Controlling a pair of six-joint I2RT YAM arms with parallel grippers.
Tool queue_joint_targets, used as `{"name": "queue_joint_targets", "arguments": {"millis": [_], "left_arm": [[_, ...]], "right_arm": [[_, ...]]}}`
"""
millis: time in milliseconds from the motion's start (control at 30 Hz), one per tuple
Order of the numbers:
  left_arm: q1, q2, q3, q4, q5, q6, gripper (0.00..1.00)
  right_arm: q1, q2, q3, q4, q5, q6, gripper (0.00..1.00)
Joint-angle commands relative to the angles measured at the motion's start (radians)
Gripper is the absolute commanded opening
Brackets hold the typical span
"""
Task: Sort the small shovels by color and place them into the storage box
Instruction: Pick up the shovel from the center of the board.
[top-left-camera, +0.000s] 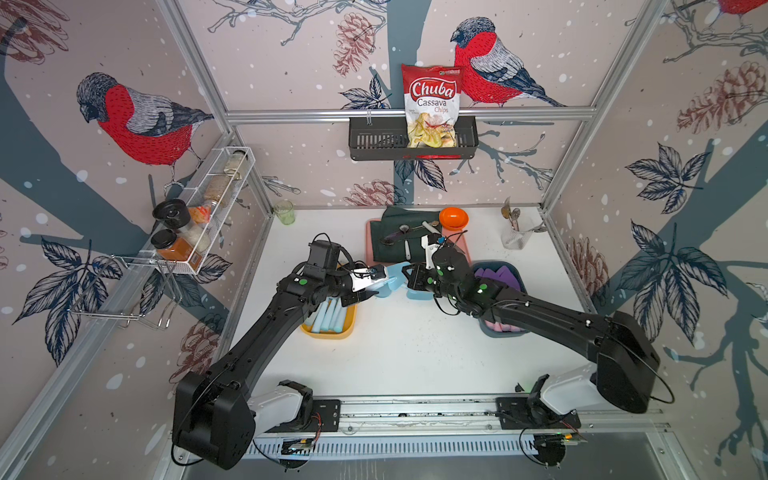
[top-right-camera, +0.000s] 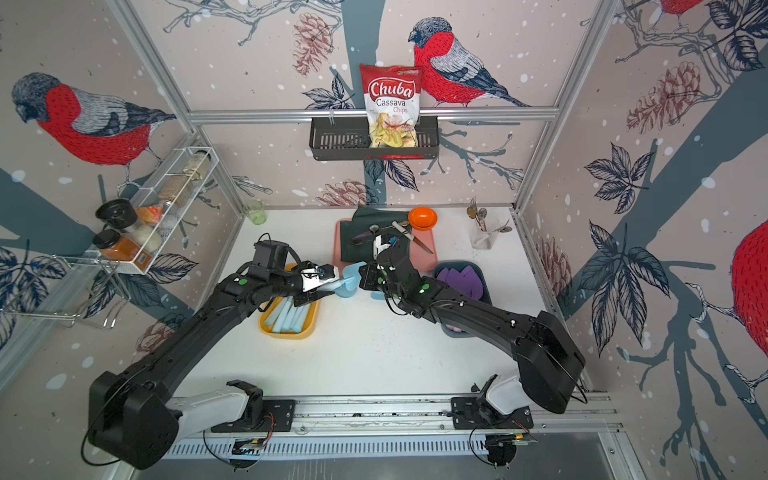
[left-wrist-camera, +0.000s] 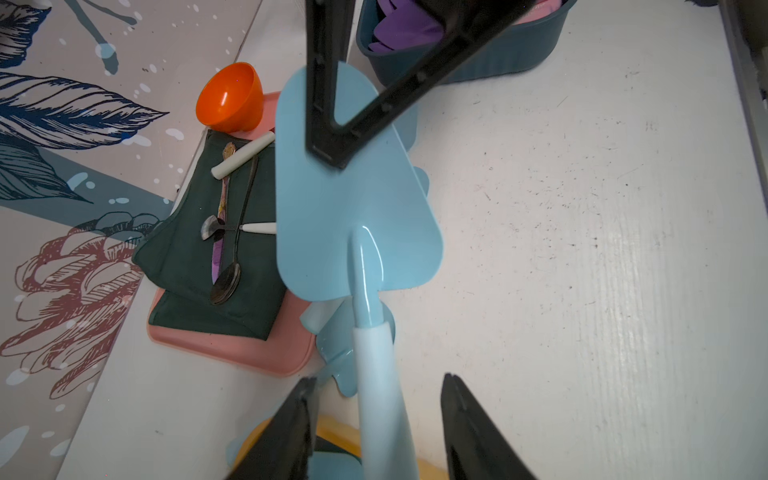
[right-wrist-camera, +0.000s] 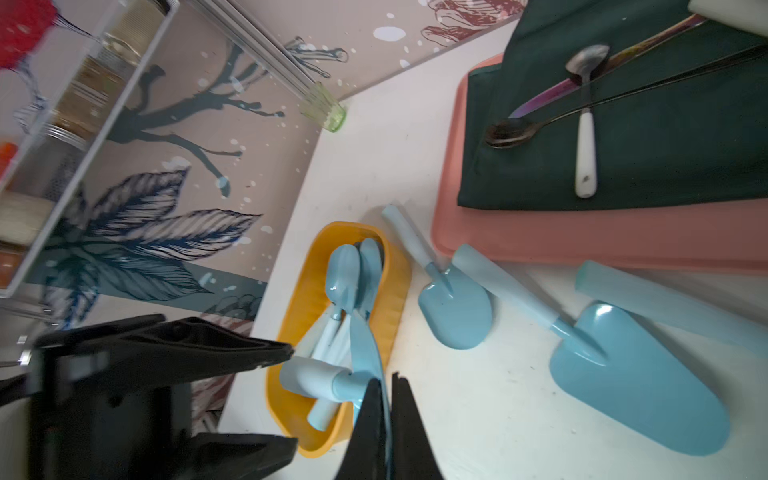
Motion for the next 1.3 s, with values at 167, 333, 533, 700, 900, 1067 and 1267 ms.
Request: {"name": "queue_joint_targets", "arguments": {"millis": [167, 333, 533, 700, 900, 1067, 1267], "left_arm": [[-0.004, 0.016, -0.014, 0.004, 0.042, -0.021, 0.48], [-0.008, 0.026, -0.035, 0.039, 0.01, -0.057, 0.47], [-0.013, 0.049, -0.038, 0.054, 0.002, -0.097, 0.45], [-0.02, 0.06, -0.027, 0.058, 0.002, -0.117, 0.4], [-0.027, 0.057, -0.023, 0.061, 0.026, -0.117, 0.28], [-0.028, 0.061, -0.025, 0.067, 0.023, -0.113, 0.05], [-0.028, 0.052, -0.036, 0.104, -0.05, -0.212, 0.0]], "right_arm": [[0.033, 0.041, 0.079, -0.114, 0.081, -0.08, 0.0], [0.043, 0.03, 0.093, -0.106, 0.079, -0.086, 0.0], [0.055, 0.005, 0.1, -0.092, 0.081, -0.092, 0.0], [0.068, 0.003, 0.117, -0.095, 0.081, -0.106, 0.0], [0.079, 0.014, 0.14, -0.116, 0.078, -0.12, 0.0], [0.082, 0.012, 0.149, -0.119, 0.068, -0.134, 0.0], [0.082, -0.01, 0.14, -0.127, 0.091, -0.141, 0.16]]}}
